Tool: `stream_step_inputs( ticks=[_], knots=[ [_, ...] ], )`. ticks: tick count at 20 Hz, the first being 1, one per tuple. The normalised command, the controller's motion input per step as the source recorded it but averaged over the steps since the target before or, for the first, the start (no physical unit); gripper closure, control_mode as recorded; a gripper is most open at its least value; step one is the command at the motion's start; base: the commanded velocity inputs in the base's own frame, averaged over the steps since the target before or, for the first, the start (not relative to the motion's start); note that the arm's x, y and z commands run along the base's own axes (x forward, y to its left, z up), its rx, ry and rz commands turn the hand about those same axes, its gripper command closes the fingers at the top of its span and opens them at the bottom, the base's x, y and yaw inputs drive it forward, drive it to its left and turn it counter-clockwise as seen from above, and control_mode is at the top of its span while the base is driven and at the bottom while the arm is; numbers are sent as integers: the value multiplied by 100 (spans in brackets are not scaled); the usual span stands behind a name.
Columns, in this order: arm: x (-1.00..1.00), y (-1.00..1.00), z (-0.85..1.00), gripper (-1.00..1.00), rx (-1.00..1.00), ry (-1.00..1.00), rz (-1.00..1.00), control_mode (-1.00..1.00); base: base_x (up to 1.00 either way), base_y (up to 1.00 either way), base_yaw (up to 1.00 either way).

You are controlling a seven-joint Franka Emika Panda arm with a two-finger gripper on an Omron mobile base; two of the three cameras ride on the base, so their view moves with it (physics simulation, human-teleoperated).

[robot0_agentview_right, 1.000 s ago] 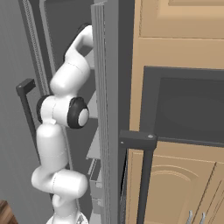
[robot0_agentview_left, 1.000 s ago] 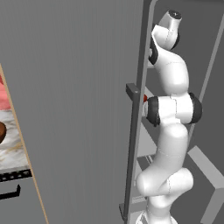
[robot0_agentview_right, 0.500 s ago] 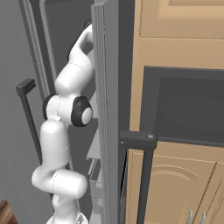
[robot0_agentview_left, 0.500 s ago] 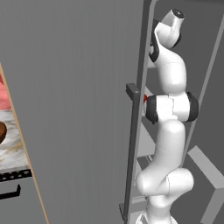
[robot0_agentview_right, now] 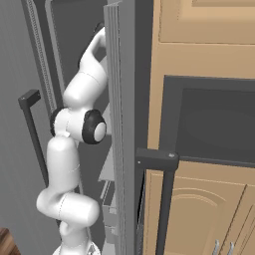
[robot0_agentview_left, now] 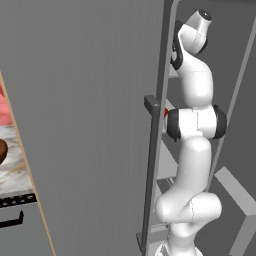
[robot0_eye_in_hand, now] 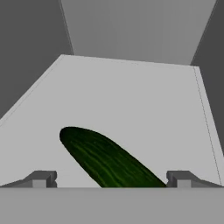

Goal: Take the eggplant, cucumber, and bell pepper from the freezer and place them in the bowl on the counter.

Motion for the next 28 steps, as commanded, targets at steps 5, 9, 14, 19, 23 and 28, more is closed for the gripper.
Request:
stream_step_inputs(
  ticks=[5, 9, 14, 19, 23, 28],
  knots=[
    [4, 1, -20, -100, -3, -8, 5, -100, 0, 0, 0],
    [13, 4, 0, -100, -1, -6, 3, -100, 0, 0, 0],
    [19, 0, 0, -100, 0, -1, 1, -100, 0, 0, 0],
    [3, -5, 0, -100, 0, 0, 9, -100, 0, 0, 0],
    [0, -8, -4, -100, 0, 2, 12, -100, 0, 0, 0],
    [0, -22, -27, -100, 0, 0, 14, -100, 0, 0, 0]
  ],
)
